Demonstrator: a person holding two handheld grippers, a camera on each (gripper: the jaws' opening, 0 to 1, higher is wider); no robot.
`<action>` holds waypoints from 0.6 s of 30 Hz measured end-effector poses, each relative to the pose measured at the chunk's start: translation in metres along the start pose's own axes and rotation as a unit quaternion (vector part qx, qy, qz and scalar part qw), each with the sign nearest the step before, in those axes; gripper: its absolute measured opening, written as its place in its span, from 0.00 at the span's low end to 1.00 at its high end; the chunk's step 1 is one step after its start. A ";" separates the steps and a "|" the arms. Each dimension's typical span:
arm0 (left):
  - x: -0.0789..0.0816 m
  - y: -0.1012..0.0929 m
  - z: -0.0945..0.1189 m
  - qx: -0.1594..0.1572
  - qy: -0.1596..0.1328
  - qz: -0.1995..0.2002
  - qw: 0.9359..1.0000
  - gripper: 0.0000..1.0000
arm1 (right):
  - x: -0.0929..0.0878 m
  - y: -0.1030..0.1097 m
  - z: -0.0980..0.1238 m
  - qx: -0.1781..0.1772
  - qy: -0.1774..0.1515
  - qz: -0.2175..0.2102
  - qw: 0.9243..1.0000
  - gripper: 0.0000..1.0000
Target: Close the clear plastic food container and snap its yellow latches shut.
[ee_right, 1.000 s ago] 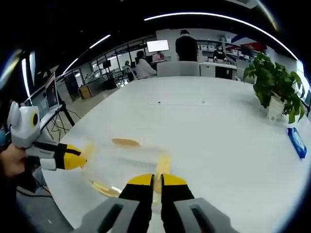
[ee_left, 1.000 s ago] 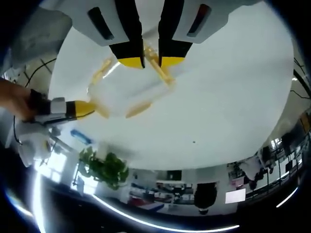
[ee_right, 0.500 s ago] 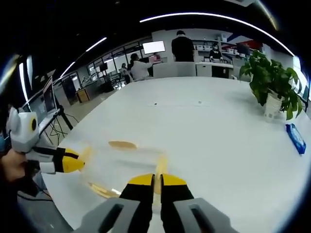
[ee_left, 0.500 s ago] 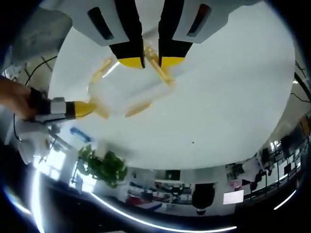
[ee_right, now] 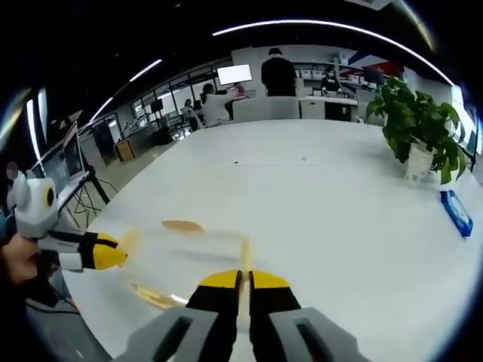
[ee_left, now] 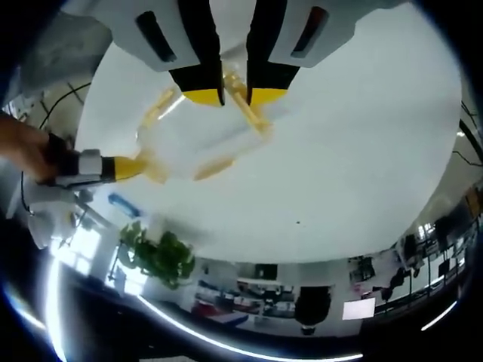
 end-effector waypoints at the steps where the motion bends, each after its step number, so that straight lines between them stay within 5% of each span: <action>1: 0.000 0.000 0.000 0.001 0.000 0.004 1.000 0.09 | 0.000 -0.001 0.000 -0.001 0.000 0.000 1.000 0.00; 18: 0.000 0.006 0.004 0.016 0.000 0.008 1.000 0.08 | -0.003 -0.013 0.005 -0.018 0.001 -0.009 1.000 0.00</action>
Point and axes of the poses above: the point that each gripper's makers call its tool centre point, and the gripper's own axes: z roughly backward along the fingers, y roughly to its left, x roughly out of its top, the point moved 2 cm from there along z, roughly backward along the fingers, and after that the axes turned 11 degrees about x, right-handed, at the moved point
